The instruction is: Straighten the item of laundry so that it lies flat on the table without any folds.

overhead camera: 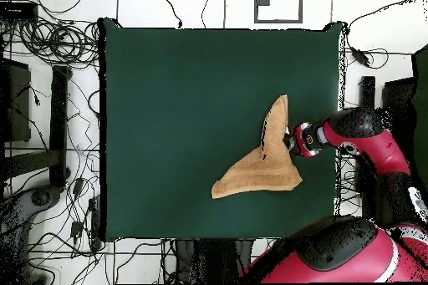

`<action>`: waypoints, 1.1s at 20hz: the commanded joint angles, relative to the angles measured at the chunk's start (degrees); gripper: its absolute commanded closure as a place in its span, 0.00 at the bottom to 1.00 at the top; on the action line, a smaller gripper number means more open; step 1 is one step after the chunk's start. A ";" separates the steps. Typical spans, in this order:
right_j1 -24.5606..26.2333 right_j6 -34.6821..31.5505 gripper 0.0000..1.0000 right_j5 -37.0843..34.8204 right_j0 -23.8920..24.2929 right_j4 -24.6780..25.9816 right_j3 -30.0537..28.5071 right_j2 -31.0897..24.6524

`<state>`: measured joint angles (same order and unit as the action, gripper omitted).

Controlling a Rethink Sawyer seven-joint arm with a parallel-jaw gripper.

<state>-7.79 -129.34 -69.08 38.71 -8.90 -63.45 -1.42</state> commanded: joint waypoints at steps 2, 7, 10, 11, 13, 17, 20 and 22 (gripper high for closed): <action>7.61 3.17 0.00 7.64 -1.00 -2.23 -13.82 -9.21; 8.27 3.09 0.00 10.27 -0.29 -3.56 -17.01 -9.40; 7.33 2.17 0.00 12.51 -0.46 -4.44 -20.22 -9.37; 6.99 1.95 0.00 13.03 -0.51 -4.69 -21.10 -9.31; 5.67 0.66 0.00 14.87 -0.84 -5.52 -24.13 -9.26; 4.18 -0.42 0.00 15.79 -1.54 -6.42 -26.56 -9.40; 3.92 -0.13 0.00 16.07 -1.60 -6.71 -27.39 -9.57; 3.86 -0.15 0.00 16.35 -1.60 -6.97 -27.88 -9.75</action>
<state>-11.33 -129.34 -58.74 41.60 -15.89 -75.71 -3.17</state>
